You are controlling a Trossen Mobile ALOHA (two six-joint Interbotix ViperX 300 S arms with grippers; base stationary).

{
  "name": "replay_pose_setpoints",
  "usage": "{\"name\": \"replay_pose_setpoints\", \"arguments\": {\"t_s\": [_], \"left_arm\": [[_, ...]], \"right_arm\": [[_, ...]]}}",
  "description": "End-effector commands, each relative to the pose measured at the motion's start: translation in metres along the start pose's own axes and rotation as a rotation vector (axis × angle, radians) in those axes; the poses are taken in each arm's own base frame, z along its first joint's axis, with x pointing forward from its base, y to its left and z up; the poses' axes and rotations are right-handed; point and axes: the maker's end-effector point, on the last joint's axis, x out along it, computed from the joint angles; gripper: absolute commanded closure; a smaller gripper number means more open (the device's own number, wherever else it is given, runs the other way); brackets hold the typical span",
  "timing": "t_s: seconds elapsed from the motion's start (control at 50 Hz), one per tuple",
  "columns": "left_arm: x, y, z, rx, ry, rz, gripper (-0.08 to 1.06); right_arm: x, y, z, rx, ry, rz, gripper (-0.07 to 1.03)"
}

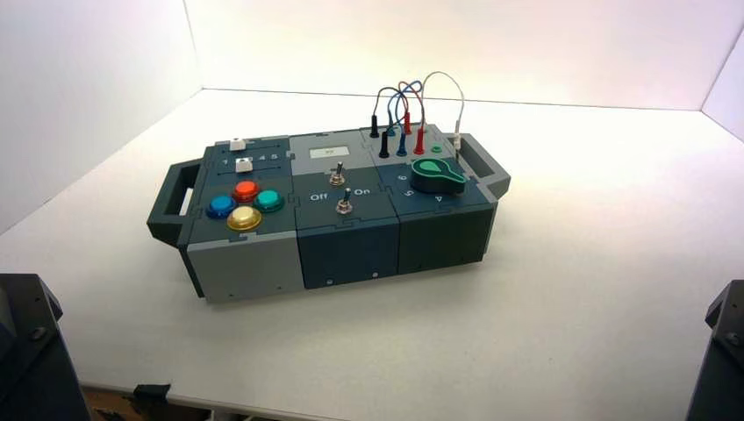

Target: Turn the knob to position 1.

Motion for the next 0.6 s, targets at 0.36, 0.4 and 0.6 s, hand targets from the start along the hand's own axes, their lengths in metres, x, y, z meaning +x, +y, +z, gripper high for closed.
{"name": "replay_pose_setpoints", "arguments": {"t_s": [0.36,0.4,0.6], "left_arm": [[0.006,0.0,0.0,-0.006,0.026,-0.002,1.01],[0.006,0.0,0.0,-0.004,0.026,-0.001,1.01],[0.006,0.0,0.0,-0.006,0.026,-0.002,1.01]], "right_arm": [[0.058,0.075,-0.026,-0.006,0.34,0.243,0.98],[0.063,0.078,-0.03,-0.011,0.368,0.247,0.98],[0.083,0.097,-0.045,-0.055,0.494,0.262,0.98]]}}
